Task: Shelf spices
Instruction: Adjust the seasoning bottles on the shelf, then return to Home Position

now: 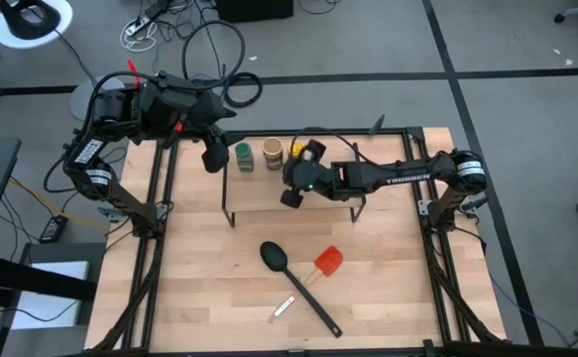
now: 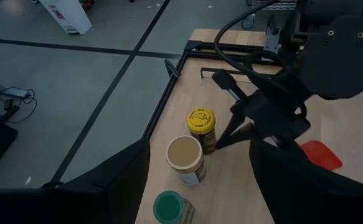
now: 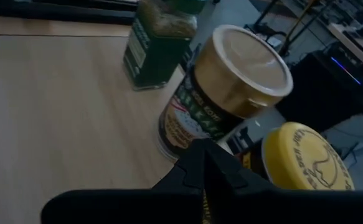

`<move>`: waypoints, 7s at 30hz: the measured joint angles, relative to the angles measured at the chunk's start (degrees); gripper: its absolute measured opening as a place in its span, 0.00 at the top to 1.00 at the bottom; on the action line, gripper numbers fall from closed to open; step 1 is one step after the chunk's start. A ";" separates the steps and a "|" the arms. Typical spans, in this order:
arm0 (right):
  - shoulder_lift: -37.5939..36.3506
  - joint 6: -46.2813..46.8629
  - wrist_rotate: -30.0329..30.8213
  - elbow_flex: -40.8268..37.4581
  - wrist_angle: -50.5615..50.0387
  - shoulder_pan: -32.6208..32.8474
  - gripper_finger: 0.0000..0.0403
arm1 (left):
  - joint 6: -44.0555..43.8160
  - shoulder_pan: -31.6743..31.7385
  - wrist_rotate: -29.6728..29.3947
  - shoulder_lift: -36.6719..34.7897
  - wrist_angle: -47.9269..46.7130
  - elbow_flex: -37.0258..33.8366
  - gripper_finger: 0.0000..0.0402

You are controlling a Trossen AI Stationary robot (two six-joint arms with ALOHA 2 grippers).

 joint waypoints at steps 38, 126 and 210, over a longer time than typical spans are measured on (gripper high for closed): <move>0.00 5.09 3.81 0.00 -6.95 1.16 1.00 | -0.02 0.00 0.00 0.00 -0.26 0.00 0.30; -89.30 -8.76 -25.06 -67.92 29.82 18.74 1.00 | -1.14 -0.03 9.53 -87.21 63.80 -111.08 0.30; -97.96 5.80 -35.93 -81.57 20.91 5.30 0.95 | -2.59 -0.02 13.30 -85.69 79.59 -132.32 0.30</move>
